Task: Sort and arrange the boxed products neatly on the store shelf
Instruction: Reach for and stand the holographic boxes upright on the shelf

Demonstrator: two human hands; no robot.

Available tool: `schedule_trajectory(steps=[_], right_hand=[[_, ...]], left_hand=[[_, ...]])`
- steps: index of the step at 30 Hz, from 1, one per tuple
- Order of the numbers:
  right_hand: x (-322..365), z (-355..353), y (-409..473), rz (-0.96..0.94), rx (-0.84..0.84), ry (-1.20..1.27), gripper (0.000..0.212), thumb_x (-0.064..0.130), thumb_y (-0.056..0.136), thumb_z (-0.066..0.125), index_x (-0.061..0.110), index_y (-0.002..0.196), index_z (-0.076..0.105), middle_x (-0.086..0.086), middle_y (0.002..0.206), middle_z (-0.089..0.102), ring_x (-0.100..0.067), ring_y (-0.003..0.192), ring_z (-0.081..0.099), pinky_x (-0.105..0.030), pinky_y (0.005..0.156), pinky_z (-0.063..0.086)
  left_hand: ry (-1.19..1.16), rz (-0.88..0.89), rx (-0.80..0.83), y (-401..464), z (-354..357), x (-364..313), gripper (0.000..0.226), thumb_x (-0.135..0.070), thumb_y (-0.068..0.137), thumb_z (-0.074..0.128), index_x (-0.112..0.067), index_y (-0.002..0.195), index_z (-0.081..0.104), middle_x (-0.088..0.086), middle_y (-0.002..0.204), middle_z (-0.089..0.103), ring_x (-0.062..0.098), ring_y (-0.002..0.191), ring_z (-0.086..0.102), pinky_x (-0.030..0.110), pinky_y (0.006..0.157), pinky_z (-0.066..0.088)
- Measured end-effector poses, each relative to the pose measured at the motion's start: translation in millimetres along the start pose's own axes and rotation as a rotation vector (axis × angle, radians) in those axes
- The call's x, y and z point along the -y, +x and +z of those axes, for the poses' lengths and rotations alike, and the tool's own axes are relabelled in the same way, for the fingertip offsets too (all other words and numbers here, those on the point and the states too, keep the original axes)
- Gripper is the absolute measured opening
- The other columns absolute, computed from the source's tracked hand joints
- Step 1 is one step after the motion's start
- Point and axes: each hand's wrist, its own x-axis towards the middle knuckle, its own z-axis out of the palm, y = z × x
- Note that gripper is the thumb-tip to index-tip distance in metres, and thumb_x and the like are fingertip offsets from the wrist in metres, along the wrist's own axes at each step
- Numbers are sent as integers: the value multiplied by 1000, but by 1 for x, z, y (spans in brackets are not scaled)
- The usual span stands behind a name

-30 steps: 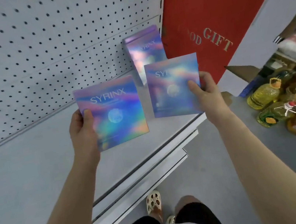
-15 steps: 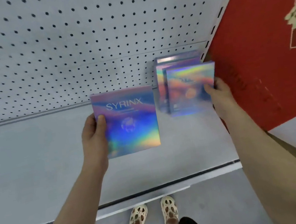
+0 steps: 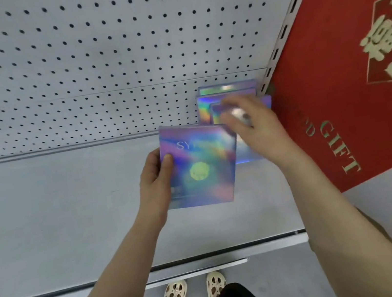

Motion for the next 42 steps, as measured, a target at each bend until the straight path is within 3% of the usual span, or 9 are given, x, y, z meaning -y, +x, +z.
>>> schedule_trajectory(steps=[3,7,10,14,19,24,29,34,42], right_hand=[[5,-5,1,104,340,-9,33,28,93,68,15,123,64,6,116,66,-5,108,58,-9,89,40],[-8,-12,1,48,325,-17,20,18,96,63,10,115,64,2,104,64,-12,97,57,-20,86,42],[-19,-17,3,42,301,-54,21,14,96,61,7,116,62,-8,111,64,-23,106,58,-35,96,42],[-35,-20,17,32,270,-190,26,11,94,63,6,120,63,-13,119,62,-28,114,55,-36,101,39],[-50,-11,24,-13,69,-402,32,20,91,67,20,123,69,-10,113,61,-33,113,47,-36,100,35],[-49,0,25,-116,-50,-343,31,14,87,72,16,117,73,-13,103,58,-32,103,51,-38,98,38],[-53,10,19,-140,-149,-466,31,18,86,68,18,117,72,-14,108,59,-36,107,52,-41,98,36],[-45,29,-8,-180,-299,-480,29,21,90,59,15,118,67,-17,112,60,-39,107,54,-44,96,39],[16,134,-101,-289,3,-213,22,5,94,57,7,114,66,-15,105,61,-36,100,56,-46,90,46]], left_hand=[[12,31,49,1,14,6,21,-28,98,56,-14,112,61,-1,103,70,12,91,63,29,80,52],[51,40,74,3,27,20,30,-35,94,55,-18,118,60,-10,107,70,3,93,64,17,78,50],[151,-7,90,5,35,34,30,-22,99,55,-18,129,54,-7,119,65,-10,91,61,9,80,45],[257,-80,152,2,47,44,39,-21,100,50,-18,139,45,-5,127,57,-16,84,59,-1,72,40],[303,-108,158,7,57,42,45,-25,100,50,-21,144,40,-6,132,53,17,109,60,20,85,41],[304,-65,160,7,61,41,31,-24,99,52,-40,125,48,-21,114,59,12,101,63,19,79,43],[381,-95,162,5,54,45,47,-21,100,51,-19,146,40,-2,140,51,15,115,59,21,95,43],[405,-22,61,-16,22,41,34,-14,100,51,-12,133,55,4,123,66,11,101,63,14,89,46],[409,-48,-280,-104,-112,43,22,-15,100,49,-24,115,64,-6,98,71,6,87,67,25,82,54]])
